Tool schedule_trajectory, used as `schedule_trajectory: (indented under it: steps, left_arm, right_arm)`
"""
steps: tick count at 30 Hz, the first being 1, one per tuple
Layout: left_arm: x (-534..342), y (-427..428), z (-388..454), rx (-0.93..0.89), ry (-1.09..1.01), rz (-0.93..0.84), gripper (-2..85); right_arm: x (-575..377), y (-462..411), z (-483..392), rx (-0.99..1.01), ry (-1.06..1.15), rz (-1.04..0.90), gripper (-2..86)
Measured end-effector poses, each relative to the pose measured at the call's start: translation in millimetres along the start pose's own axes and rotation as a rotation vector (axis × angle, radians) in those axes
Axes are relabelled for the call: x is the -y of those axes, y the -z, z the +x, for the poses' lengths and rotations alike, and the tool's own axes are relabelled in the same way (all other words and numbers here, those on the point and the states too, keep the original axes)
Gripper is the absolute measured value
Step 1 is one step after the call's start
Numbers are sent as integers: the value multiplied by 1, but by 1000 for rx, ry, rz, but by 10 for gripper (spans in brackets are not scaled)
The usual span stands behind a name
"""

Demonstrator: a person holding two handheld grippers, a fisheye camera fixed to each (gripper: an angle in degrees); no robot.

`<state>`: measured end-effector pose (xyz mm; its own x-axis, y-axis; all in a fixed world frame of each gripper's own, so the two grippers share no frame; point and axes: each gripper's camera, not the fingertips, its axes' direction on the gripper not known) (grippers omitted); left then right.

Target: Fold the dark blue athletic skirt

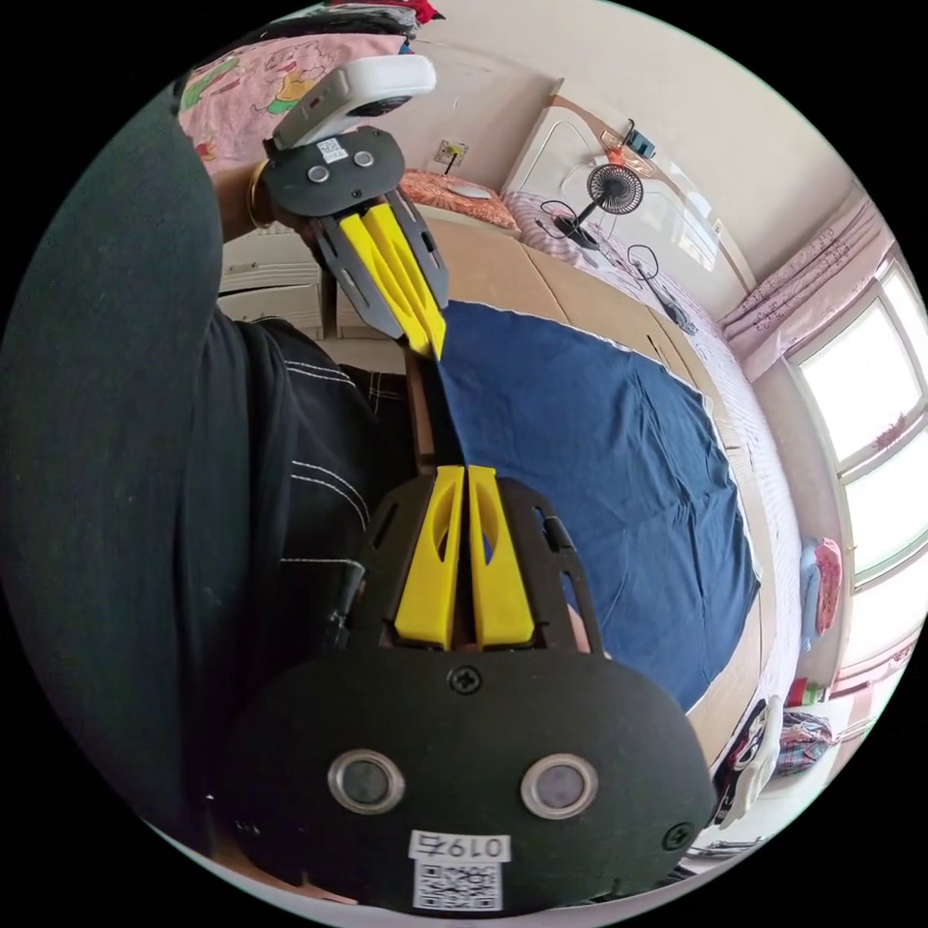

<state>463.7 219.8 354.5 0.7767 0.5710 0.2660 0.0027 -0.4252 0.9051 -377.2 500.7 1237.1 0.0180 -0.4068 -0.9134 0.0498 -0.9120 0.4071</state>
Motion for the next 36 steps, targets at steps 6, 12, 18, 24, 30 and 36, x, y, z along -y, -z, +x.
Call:
schedule_trajectory:
  steps: [6, 12, 18, 24, 30, 36]
  left_arm:
    - [7, -4, 3, 5, -64, -30, 8]
    - [12, -3, -2, -24, -83, -40, 8]
    - [20, -10, 4, -3, -118, -68, 8]
    - [24, -9, -3, 25, -62, -78, 10]
    - [26, -8, 2, 118, -67, -96, 15]
    - [30, -14, -6, 103, -69, -140, 9]
  right_arm:
    - [1, -2, 0, 19, -7, -4, -10]
    - [0, 1, 0, 24, -6, -2, -10]
    - [-2, -4, -7, 14, 18, -26, -9]
    - [-8, 0, -6, 8, 13, -24, -9]
    - [-16, 6, -6, -3, 17, -31, -9]
    - [-28, 14, -3, -12, 26, -31, -10]
